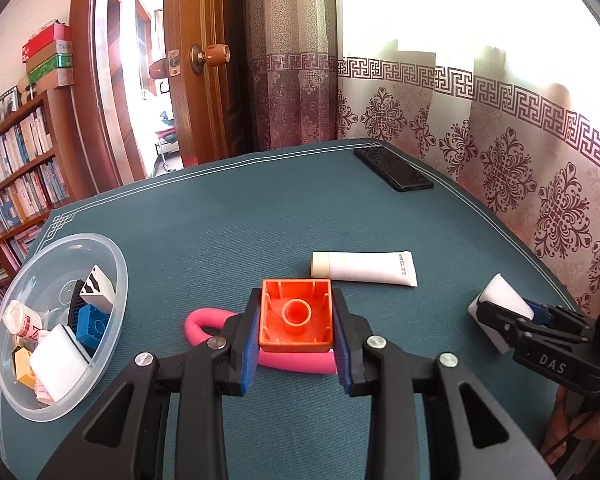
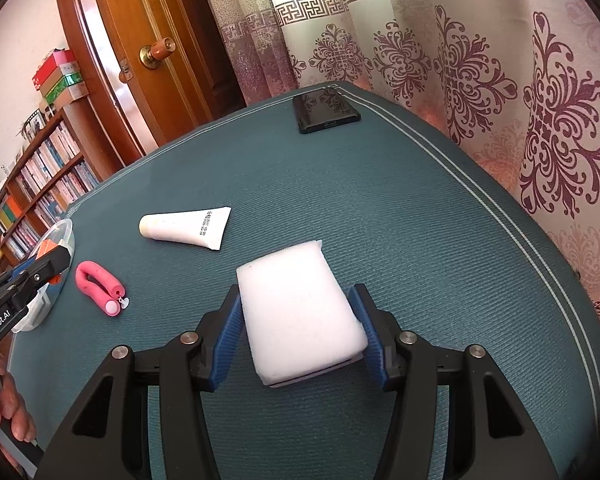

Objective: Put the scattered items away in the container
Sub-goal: 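Move the left tool to the orange toy block and grasp it, then carry the orange block and white sponge into the bowl and open both tools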

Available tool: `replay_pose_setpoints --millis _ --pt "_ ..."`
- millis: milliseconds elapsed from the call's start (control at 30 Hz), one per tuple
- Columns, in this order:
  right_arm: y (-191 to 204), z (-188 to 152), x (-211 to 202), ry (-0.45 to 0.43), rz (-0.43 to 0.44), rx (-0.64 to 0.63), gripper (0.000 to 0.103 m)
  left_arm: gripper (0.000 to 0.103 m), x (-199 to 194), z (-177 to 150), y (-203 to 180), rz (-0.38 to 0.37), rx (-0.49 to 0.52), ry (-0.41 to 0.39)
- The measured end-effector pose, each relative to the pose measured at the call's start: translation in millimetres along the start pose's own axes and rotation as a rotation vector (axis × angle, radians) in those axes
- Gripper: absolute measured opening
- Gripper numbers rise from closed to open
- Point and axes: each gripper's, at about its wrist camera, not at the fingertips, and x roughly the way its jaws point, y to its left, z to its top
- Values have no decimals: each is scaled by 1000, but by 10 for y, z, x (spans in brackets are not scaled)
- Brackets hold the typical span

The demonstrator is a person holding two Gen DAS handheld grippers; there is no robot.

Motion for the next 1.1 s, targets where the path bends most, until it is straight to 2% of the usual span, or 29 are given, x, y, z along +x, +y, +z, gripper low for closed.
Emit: replay_pose_setpoints --millis 400,567,833,1100 --pt "191 0 -44 -17 -44 -58 56 35 -225 -62 564 49 -94 -37" --pt "394 102 -100 -36 -37 -107 56 35 -262 -87 779 71 -124 -43" --pt "1059 331 -207 -108 64 -199 56 35 -396 -49 1243 139 -180 -77" --pt "1742 409 -160 -129 184 -244 56 35 -478 -58 1721 202 -247 -97"
